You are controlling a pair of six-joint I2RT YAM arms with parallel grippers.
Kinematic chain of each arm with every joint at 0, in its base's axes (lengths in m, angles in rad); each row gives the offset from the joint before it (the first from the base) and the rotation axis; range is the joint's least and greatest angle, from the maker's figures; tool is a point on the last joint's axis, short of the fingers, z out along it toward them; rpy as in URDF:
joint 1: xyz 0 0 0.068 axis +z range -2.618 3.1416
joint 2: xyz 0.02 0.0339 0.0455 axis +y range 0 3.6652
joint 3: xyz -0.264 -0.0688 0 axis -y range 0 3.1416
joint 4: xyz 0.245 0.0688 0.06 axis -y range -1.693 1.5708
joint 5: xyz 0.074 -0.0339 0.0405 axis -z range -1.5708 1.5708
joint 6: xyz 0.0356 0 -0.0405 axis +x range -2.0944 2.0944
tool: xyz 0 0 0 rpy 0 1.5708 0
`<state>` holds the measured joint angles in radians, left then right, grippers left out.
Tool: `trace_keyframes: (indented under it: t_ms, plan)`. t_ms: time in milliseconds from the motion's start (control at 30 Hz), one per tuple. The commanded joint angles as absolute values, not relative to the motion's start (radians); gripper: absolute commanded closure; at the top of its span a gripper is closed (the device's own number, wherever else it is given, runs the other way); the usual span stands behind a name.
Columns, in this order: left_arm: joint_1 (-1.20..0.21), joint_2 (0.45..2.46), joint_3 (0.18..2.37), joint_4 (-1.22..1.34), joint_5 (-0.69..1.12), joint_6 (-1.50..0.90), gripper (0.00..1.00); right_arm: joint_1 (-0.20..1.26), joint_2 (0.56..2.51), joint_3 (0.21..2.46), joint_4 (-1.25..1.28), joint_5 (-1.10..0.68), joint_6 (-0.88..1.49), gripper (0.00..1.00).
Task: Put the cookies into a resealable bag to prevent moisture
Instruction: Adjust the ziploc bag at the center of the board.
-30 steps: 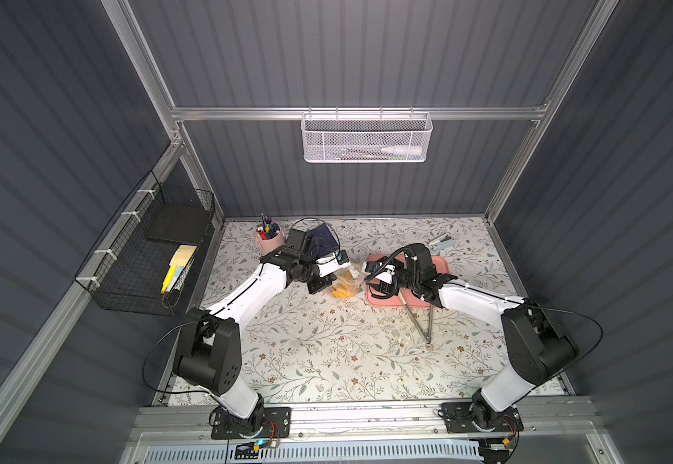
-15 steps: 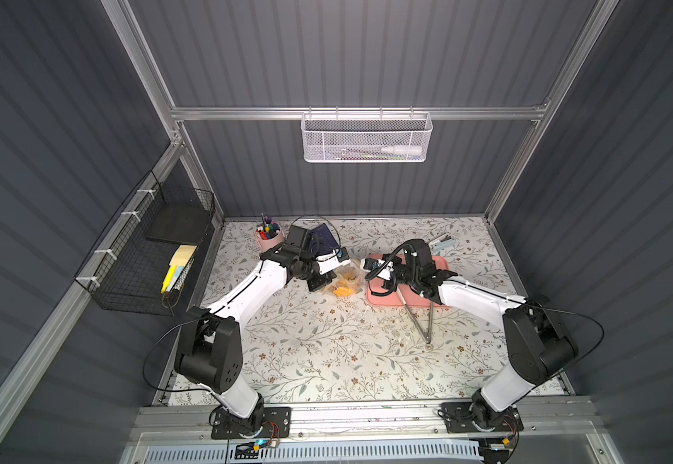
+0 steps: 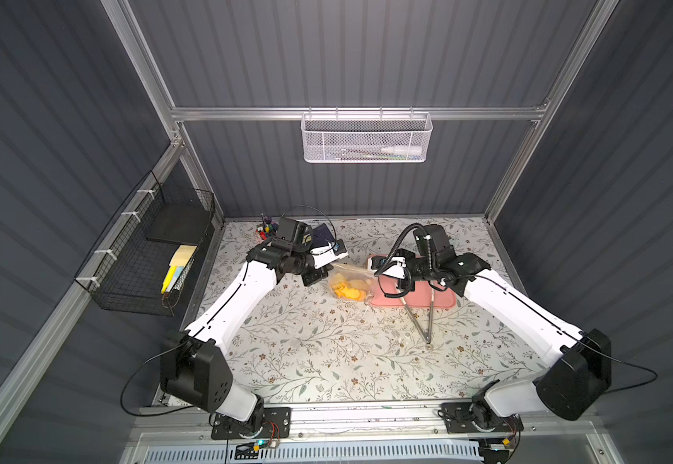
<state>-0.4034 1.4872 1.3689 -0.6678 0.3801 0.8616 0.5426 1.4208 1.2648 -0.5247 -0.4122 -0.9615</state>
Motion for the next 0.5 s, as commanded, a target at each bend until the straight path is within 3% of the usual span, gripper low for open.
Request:
trace_keyframes:
  t_ms: [0, 133, 300, 467]
  plan:
    - [-0.385, 1.484, 1.323, -0.725, 0.370, 0.855, 0.99, 0.553, 1.432, 1.229, -0.670, -0.401, -0.945, 1.00]
    - [-0.385, 1.497, 1.295, -0.748, 0.430, 0.839, 0.91, 0.566, 1.442, 1.196, -0.622, -0.491, -0.871, 1.00]
    - [-0.385, 1.511, 1.269, -0.761, 0.453, 0.841, 0.92, 0.571, 1.480, 1.164, -0.534, -0.504, -0.772, 0.97]
    - [-0.383, 1.571, 1.306, -0.808, 0.466, 0.862, 0.96, 0.600, 1.483, 1.137, -0.356, -0.411, -0.682, 0.50]
